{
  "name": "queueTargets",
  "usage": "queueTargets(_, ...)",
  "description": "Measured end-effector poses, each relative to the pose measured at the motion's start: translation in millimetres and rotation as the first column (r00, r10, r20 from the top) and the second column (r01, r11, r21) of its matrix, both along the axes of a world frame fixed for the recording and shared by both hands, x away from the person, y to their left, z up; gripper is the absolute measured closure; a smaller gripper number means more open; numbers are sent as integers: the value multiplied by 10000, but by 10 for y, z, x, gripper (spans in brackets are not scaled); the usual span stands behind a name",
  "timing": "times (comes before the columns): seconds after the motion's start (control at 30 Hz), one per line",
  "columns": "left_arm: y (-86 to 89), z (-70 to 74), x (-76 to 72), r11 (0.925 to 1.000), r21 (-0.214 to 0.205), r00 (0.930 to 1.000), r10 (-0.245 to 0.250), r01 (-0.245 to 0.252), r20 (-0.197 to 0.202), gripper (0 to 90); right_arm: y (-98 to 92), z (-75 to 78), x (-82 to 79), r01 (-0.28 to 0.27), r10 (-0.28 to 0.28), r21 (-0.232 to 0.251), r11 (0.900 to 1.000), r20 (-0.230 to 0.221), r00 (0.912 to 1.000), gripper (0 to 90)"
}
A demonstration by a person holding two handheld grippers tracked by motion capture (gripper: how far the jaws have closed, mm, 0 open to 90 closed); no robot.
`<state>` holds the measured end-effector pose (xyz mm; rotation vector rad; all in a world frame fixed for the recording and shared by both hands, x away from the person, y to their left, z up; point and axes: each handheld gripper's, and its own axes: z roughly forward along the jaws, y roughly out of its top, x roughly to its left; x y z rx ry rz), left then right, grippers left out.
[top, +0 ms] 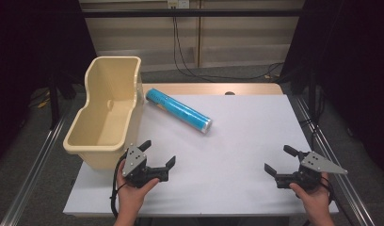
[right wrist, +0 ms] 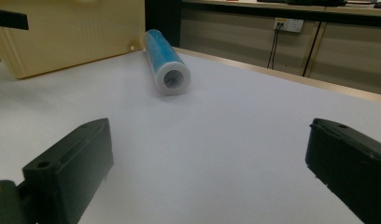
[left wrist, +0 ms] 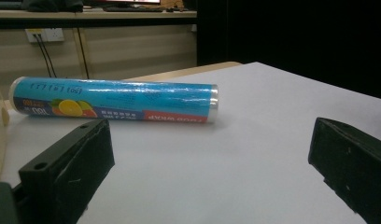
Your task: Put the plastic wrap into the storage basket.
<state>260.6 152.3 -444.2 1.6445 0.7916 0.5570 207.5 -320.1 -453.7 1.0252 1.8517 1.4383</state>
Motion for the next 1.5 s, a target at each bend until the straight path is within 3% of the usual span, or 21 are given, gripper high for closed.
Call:
queueTargets(0.27, -31, 3, 30, 10000, -22, 9999, 38, -39, -95, 0, -12, 1, -6, 42, -42, 41, 10000, 37, 10000, 2)
queueTargets(0.53, -113, 12, 141, 9999, 30, 9986, 98, -97, -517, 0, 5, 1, -20, 15, -15, 21, 10000, -23, 10000, 2)
queueTargets(0.7, -240, -35, 248, 9990, 430, 9967, 137, -103, -794, 0, 12, -1, -25, -23, 23, -6, 10000, -49, 10000, 3)
queueTargets(0.87, -327, -38, 345, 9985, 518, 9946, 214, -162, -1020, 1, 24, -1, -36, -23, 23, -45, 10000, -128, 9999, 3)
queueTargets(0.9, -372, -34, 401, 9991, 366, 9923, 242, -199, -1211, 1, 25, -3, -39, -20, 19, -48, 10000, -141, 9999, 4)
queueTargets(1.03, -466, -7, 520, 9983, 467, 9873, 403, -335, -1535, 1, 15, -3, -40, -32, 31, -19, 10000, -110, 9999, 3)
queueTargets(1.2, -573, 29, 636, 9978, 503, 9839, 522, -442, -1709, 1, -5, -8, -43, 24, -25, -64, 10000, -148, 9999, 4)
queueTargets(1.37, -793, 70, 798, 9941, 926, 9769, 740, -563, -2006, 1, -8, -8, -43, 50, -51, -40, 10000, -147, 9999, 5)
queueTargets(1.5, -938, 70, 880, 9933, 961, 9708, 840, -637, -2247, 1, -9, -8, -44, 36, -36, 12, 10000, -186, 9998, 5)
